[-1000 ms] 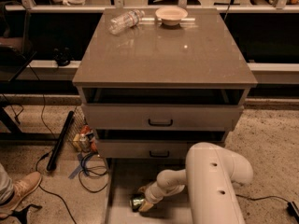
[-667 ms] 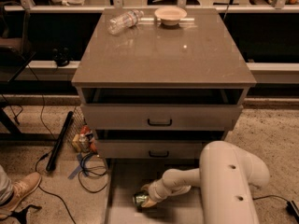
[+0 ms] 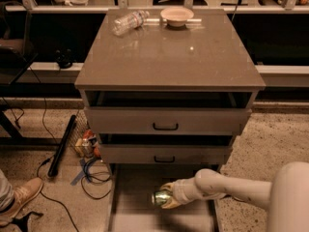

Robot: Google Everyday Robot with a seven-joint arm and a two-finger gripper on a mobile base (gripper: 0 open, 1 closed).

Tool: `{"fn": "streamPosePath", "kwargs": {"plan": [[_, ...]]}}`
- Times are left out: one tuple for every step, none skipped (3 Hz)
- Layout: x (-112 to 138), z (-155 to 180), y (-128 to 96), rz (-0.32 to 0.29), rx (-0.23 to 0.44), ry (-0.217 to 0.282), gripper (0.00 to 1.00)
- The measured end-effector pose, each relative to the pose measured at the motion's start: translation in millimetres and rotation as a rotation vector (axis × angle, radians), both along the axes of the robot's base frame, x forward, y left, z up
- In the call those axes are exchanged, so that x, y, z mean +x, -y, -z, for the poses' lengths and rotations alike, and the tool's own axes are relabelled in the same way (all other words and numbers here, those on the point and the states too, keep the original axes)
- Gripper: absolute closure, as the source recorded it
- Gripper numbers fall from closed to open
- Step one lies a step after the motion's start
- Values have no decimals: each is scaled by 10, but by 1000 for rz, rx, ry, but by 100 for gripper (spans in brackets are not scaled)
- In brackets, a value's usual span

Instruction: Pick green can from bottom drawer and place on counter

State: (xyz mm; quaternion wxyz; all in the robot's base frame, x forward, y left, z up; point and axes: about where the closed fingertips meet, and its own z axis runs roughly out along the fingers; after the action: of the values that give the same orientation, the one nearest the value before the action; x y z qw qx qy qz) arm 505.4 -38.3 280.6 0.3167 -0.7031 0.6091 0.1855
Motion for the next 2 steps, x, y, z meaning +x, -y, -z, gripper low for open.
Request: {"fn": "streamPosePath", "kwargs": {"plan": [[79,-581,410,-24,43,39,100],[-135,-674,430,-92,68,-15,100]]}}
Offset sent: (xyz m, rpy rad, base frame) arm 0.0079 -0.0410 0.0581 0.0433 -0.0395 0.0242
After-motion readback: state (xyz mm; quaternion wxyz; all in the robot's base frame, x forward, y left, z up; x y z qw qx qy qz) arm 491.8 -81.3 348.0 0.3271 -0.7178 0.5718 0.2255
